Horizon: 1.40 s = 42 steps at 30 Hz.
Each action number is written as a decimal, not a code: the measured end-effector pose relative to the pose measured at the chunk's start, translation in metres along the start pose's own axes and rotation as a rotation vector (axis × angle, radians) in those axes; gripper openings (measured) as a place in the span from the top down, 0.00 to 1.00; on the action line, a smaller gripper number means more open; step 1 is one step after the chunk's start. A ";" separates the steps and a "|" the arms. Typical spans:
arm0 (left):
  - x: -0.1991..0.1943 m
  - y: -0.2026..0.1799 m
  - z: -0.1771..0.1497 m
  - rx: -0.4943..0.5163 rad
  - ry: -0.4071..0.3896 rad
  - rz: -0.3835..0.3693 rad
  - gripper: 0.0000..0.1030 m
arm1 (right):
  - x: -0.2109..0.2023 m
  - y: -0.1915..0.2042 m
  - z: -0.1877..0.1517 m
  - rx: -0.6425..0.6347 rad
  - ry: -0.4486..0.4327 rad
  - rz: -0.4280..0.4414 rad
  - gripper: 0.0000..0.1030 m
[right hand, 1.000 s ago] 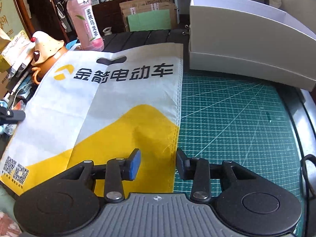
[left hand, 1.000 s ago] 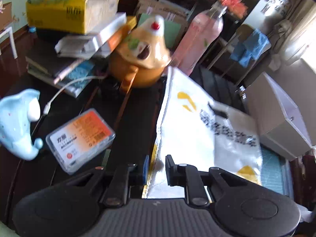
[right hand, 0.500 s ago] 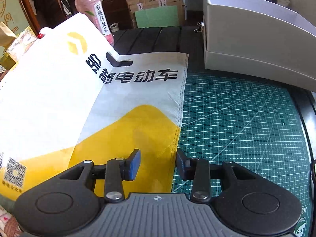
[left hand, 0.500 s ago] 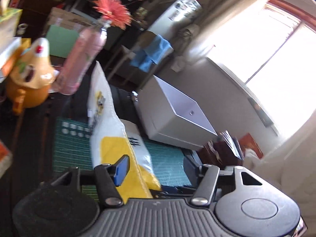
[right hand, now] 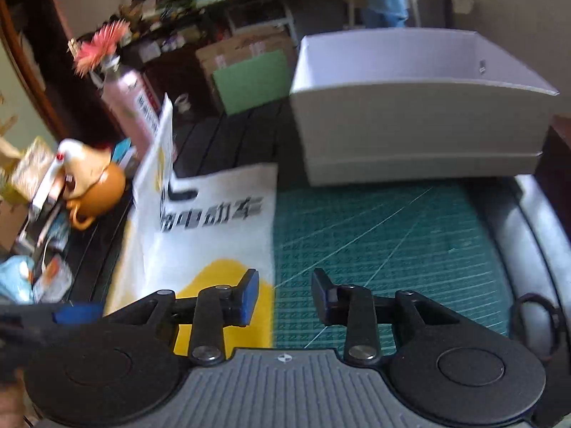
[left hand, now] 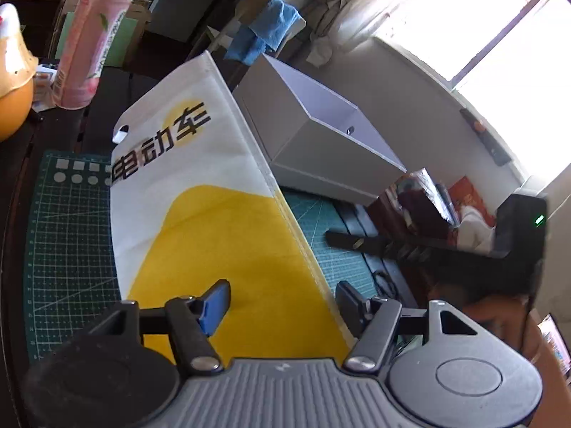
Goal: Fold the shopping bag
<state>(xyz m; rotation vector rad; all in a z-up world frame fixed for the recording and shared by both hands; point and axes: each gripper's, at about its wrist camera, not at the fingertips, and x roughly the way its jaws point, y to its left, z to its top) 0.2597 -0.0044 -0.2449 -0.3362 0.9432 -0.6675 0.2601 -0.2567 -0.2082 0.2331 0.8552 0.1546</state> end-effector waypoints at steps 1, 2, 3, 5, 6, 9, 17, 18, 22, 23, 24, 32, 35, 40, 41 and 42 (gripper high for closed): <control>0.005 -0.001 -0.002 0.005 0.012 0.009 0.37 | -0.008 -0.004 0.004 0.012 -0.022 0.001 0.76; 0.008 -0.002 -0.003 0.015 0.020 0.023 0.37 | -0.017 -0.008 0.009 0.026 -0.051 0.015 0.80; 0.012 -0.003 -0.005 0.024 0.027 0.037 0.37 | -0.021 -0.007 0.010 0.026 -0.058 0.031 0.81; 0.019 -0.005 -0.007 0.034 0.044 0.062 0.37 | -0.034 0.000 0.017 0.008 -0.075 0.111 0.83; 0.022 -0.006 -0.008 0.034 0.051 0.071 0.37 | -0.035 0.007 0.017 -0.009 -0.065 0.141 0.83; 0.034 -0.002 -0.011 0.016 0.084 0.075 0.37 | -0.034 0.026 0.016 -0.058 -0.023 0.228 0.83; 0.031 0.008 -0.011 -0.003 0.109 0.022 0.37 | 0.041 0.053 0.000 -0.096 0.199 0.216 0.83; 0.026 0.010 -0.010 -0.013 0.110 0.002 0.37 | 0.047 0.052 -0.002 -0.092 0.210 0.214 0.83; -0.009 0.014 0.000 -0.040 0.081 -0.069 0.37 | 0.069 0.048 -0.011 -0.081 0.239 0.198 0.82; -0.017 0.017 0.003 -0.036 0.055 -0.068 0.37 | 0.072 0.048 -0.013 -0.093 0.243 0.192 0.83; -0.024 0.020 0.006 -0.029 0.035 -0.064 0.36 | 0.075 0.048 -0.015 -0.106 0.247 0.187 0.83; -0.040 0.045 0.027 -0.035 -0.029 0.147 0.34 | 0.078 0.059 -0.020 -0.211 0.248 0.176 0.83; -0.033 0.062 0.032 -0.113 -0.018 0.212 0.35 | 0.078 0.059 -0.018 -0.214 0.250 0.177 0.83; -0.014 0.084 0.028 -0.237 0.078 0.226 0.52 | 0.076 0.061 -0.017 -0.231 0.252 0.171 0.83; -0.011 0.085 0.026 -0.250 0.094 0.223 0.52 | 0.076 0.060 -0.016 -0.218 0.254 0.174 0.83; -0.010 0.086 0.025 -0.260 0.108 0.223 0.53 | 0.076 0.058 -0.016 -0.206 0.256 0.177 0.83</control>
